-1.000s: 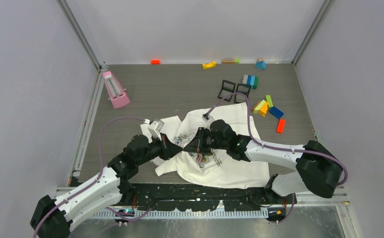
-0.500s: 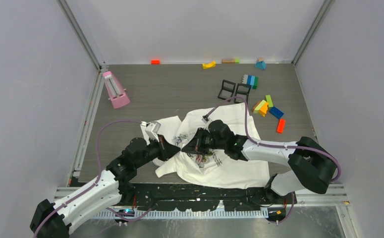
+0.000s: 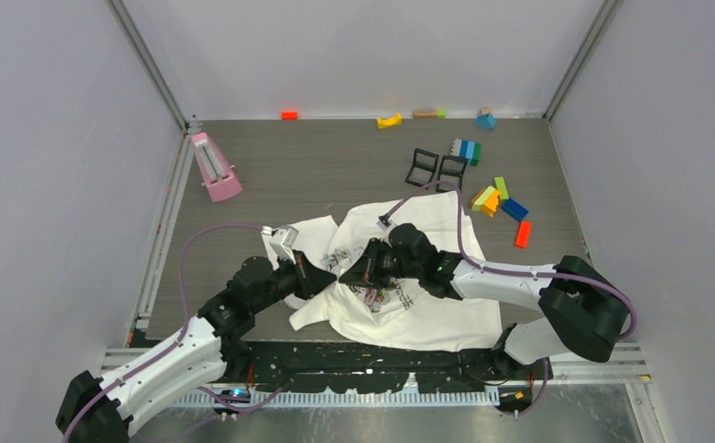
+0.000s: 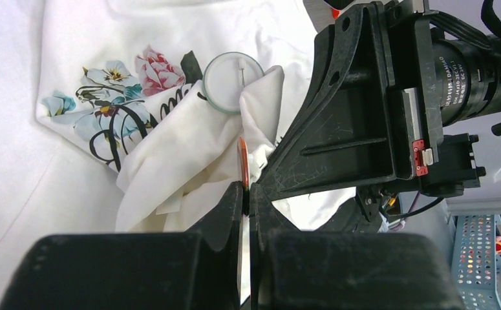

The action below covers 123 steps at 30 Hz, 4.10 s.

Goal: Pin the brooch onto the clothing

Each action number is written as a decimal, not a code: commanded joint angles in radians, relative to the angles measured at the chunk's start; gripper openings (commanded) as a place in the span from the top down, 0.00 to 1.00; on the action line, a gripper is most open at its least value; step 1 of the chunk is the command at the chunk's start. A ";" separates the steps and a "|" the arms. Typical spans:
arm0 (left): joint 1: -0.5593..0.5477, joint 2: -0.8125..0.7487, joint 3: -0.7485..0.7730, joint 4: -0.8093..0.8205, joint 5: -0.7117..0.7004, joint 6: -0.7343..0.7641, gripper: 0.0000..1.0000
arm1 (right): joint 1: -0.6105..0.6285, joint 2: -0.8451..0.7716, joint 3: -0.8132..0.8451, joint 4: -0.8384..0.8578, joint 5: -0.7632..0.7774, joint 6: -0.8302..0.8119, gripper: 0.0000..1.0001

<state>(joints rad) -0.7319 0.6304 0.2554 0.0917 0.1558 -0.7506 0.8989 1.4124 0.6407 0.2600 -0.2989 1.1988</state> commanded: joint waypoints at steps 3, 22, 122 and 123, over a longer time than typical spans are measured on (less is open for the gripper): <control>-0.018 -0.052 0.031 0.229 0.045 -0.050 1.00 | -0.009 -0.020 -0.016 -0.088 0.084 -0.032 0.99; -0.017 -0.029 0.068 0.141 0.053 -0.012 1.00 | -0.029 -0.307 0.007 -0.321 0.158 -0.265 0.64; 0.278 0.107 0.374 -0.059 0.997 0.097 1.00 | 0.033 -0.228 -0.024 0.323 -0.186 -0.323 0.99; 0.278 0.104 0.374 -0.060 0.996 0.098 1.00 | 0.032 -0.228 -0.022 0.317 -0.177 -0.319 0.99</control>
<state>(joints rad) -0.4362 0.7654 0.5907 0.0078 1.1114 -0.6552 0.9283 1.1484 0.5903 0.5514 -0.6064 0.8398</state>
